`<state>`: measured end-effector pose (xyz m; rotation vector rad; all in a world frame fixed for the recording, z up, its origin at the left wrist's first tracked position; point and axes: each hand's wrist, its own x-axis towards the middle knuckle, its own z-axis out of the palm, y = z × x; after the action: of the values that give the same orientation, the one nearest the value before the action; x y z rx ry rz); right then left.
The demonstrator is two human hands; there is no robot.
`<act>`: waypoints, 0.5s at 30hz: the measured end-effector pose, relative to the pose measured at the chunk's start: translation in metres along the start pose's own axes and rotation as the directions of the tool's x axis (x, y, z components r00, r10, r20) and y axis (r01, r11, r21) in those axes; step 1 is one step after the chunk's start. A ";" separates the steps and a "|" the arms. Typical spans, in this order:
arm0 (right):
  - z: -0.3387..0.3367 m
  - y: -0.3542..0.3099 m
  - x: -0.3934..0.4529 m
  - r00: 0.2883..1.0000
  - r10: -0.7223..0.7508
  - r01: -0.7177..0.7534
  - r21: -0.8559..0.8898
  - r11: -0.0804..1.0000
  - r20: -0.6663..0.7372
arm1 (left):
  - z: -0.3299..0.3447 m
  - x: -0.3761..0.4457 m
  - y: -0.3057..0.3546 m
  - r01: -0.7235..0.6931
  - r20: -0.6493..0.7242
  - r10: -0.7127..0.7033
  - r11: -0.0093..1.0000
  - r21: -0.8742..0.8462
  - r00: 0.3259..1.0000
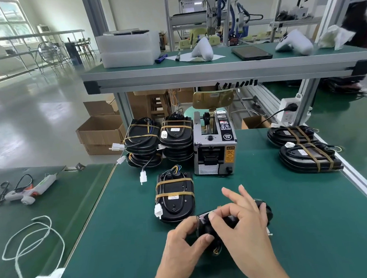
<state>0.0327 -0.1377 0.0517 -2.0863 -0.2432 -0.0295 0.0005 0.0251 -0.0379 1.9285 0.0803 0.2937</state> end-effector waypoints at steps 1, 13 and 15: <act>0.000 0.000 0.000 1.000 -0.004 0.004 -0.008 1.000 -0.001 | 0.000 0.000 0.001 0.001 0.001 -0.001 1.000 0.000 1.000; 0.002 -0.001 -0.001 1.000 -0.016 0.015 -0.098 0.995 -0.007 | 0.000 0.000 0.003 0.004 -0.008 -0.004 1.000 -0.025 1.000; 0.003 -0.001 -0.001 0.999 -0.027 0.024 -0.113 0.993 -0.020 | 0.000 0.000 0.003 0.005 -0.011 -0.005 1.000 -0.024 1.000</act>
<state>0.0310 -0.1345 0.0511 -2.1936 -0.2602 -0.0827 0.0002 0.0241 -0.0350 1.9025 0.0886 0.3010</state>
